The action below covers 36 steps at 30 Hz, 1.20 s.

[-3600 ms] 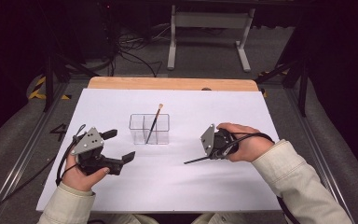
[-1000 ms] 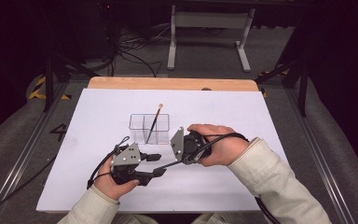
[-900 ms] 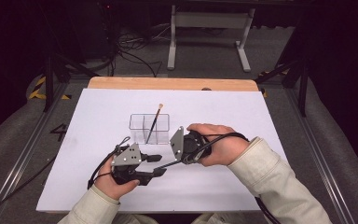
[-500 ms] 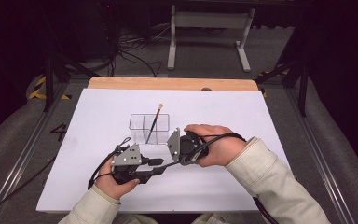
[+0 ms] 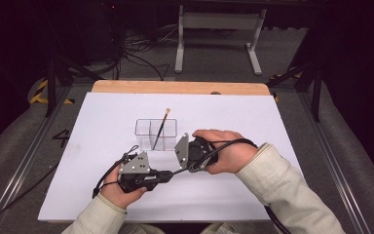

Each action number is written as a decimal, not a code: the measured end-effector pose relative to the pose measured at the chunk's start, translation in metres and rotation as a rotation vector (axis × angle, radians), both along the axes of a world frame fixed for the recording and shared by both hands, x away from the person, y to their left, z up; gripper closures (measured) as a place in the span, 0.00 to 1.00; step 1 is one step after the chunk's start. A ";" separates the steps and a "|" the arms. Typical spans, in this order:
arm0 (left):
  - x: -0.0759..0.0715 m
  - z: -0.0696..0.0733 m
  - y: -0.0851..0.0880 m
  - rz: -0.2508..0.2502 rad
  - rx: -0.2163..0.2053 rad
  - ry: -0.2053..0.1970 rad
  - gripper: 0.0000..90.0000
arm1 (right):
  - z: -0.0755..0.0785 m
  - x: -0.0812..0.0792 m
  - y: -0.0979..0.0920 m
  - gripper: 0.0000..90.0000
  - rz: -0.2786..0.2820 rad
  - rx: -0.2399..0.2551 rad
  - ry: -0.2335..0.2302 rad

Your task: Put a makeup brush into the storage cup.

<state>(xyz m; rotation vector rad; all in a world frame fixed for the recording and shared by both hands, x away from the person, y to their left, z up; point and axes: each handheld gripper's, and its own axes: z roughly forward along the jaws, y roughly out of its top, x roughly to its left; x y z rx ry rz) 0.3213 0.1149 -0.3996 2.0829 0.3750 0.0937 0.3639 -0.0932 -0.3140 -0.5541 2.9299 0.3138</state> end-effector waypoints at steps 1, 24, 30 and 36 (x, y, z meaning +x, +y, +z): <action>0.000 0.000 0.000 0.000 0.000 0.002 0.93 | 0.000 0.000 0.000 0.93 0.000 0.000 0.000; 0.004 -0.003 0.006 0.059 -0.019 -0.001 0.94 | 0.016 0.000 -0.017 0.68 -0.082 0.191 -0.025; 0.007 -0.003 0.012 0.111 -0.059 -0.021 0.94 | 0.028 -0.002 -0.034 0.68 -0.120 0.329 -0.036; 0.010 -0.002 0.019 0.150 -0.120 -0.044 0.94 | 0.028 -0.003 -0.040 0.69 -0.134 0.385 -0.021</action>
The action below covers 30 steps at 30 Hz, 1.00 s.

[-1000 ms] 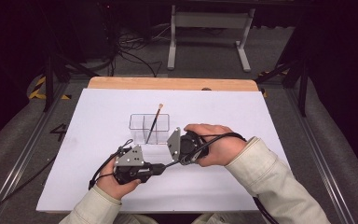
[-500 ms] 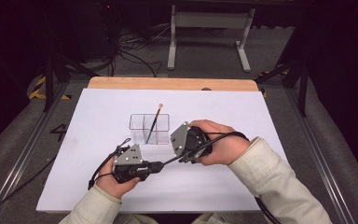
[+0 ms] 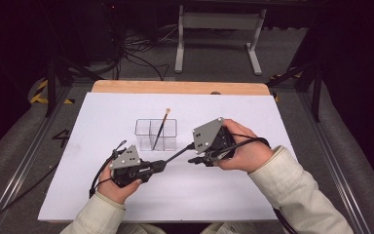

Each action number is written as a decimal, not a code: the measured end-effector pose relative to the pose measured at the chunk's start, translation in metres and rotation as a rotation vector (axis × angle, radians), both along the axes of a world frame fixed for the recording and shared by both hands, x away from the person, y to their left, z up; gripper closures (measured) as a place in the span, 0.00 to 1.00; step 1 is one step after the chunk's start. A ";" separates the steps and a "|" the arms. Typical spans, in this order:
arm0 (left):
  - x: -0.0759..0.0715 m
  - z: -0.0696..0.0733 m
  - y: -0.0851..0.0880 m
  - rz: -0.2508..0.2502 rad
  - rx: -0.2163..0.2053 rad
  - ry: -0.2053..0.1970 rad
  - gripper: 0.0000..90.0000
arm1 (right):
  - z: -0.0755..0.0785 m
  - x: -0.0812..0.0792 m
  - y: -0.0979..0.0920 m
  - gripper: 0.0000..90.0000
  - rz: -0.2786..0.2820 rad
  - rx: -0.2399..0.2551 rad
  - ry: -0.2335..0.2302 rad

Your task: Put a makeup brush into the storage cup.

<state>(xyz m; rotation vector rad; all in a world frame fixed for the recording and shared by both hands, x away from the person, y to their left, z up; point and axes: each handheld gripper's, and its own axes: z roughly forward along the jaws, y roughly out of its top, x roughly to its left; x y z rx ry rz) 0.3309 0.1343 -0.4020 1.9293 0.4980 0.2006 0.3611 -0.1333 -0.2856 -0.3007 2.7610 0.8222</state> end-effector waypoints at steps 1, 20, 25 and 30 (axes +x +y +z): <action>0.000 0.000 0.001 0.003 -0.007 -0.004 0.94 | -0.001 0.000 -0.001 0.69 0.001 0.010 0.003; -0.002 0.004 0.007 0.041 -0.069 -0.065 0.94 | -0.030 0.002 -0.031 0.49 -0.075 0.234 0.067; -0.003 0.006 0.009 0.049 -0.083 -0.079 0.94 | -0.037 -0.001 -0.040 0.37 -0.084 0.320 0.082; -0.004 0.006 0.010 0.057 -0.094 -0.093 0.94 | -0.048 -0.002 -0.051 0.21 -0.155 0.460 0.099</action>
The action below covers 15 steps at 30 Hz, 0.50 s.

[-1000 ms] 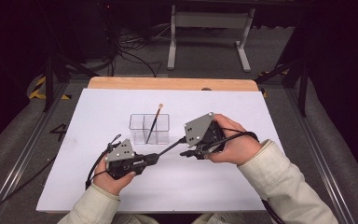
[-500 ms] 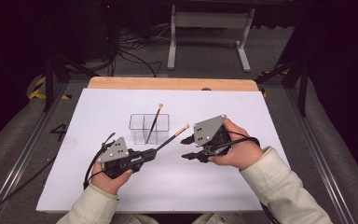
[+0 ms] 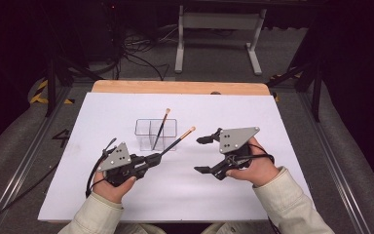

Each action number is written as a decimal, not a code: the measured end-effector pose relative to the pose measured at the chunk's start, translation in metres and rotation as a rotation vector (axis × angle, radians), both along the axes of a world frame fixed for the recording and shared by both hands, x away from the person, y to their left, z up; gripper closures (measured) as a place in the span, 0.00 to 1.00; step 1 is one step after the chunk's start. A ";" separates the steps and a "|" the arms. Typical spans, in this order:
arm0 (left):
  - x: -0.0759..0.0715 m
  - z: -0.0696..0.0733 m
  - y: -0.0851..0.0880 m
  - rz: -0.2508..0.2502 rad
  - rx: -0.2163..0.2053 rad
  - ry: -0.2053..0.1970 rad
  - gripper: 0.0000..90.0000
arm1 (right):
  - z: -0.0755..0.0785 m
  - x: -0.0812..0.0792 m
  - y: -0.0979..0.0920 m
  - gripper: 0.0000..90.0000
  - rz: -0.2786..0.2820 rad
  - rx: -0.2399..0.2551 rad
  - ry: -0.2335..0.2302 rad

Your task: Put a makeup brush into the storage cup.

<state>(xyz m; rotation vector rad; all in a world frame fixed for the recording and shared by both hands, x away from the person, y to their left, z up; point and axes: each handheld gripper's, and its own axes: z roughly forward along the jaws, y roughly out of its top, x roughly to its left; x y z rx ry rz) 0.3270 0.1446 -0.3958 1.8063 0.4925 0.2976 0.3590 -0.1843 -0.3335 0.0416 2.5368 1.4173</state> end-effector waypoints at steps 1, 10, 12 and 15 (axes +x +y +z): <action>0.000 0.000 0.000 0.001 -0.001 -0.003 0.94 | -0.002 0.001 -0.002 0.21 -0.010 0.021 0.007; -0.002 0.002 0.001 0.001 -0.028 -0.015 0.94 | -0.016 0.004 -0.014 0.19 -0.070 0.182 0.082; -0.002 0.002 0.001 -0.001 -0.028 -0.017 0.94 | -0.020 0.004 -0.015 0.18 -0.089 0.205 0.088; -0.002 0.002 0.001 -0.002 -0.032 -0.023 0.94 | -0.025 0.004 -0.016 0.15 -0.112 0.241 0.096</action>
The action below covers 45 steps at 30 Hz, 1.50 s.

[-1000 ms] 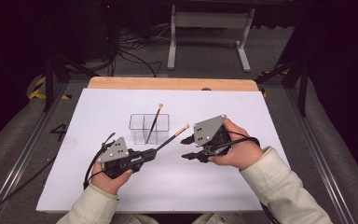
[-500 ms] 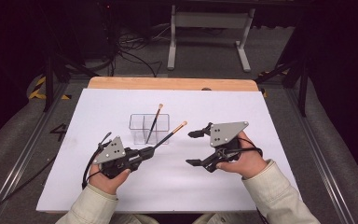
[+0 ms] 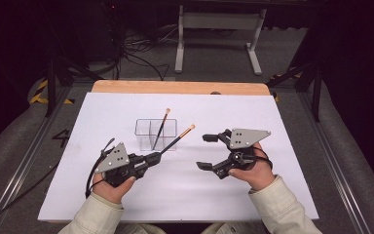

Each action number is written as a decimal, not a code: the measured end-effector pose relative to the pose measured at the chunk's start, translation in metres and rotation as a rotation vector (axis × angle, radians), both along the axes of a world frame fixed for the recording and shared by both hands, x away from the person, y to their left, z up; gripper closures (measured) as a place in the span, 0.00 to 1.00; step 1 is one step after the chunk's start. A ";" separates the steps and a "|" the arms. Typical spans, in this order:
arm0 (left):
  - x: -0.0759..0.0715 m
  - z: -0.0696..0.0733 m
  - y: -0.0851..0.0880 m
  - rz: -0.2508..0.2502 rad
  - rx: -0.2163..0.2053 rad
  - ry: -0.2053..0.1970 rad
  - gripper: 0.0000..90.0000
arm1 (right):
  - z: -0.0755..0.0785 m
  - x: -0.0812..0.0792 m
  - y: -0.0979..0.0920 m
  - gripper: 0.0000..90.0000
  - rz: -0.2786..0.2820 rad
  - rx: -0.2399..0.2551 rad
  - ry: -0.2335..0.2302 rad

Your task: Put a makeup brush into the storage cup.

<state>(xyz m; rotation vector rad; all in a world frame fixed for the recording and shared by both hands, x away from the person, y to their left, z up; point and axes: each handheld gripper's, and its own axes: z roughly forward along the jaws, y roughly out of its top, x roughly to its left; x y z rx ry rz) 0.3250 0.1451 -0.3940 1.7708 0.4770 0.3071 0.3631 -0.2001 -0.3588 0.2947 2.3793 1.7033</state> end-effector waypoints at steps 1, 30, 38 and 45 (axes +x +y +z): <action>0.000 0.000 0.000 0.000 -0.001 -0.001 0.94 | -0.003 0.000 0.000 0.13 -0.012 0.017 0.008; 0.000 -0.004 -0.007 -0.038 -0.008 -0.035 0.94 | -0.017 0.009 0.013 0.38 -0.035 0.194 0.075; 0.001 -0.006 -0.008 -0.048 -0.011 -0.039 0.94 | -0.017 0.010 0.021 0.51 -0.008 0.210 0.077; 0.000 -0.008 -0.012 -0.063 0.014 -0.047 0.94 | -0.018 0.011 0.024 0.58 0.009 0.212 0.081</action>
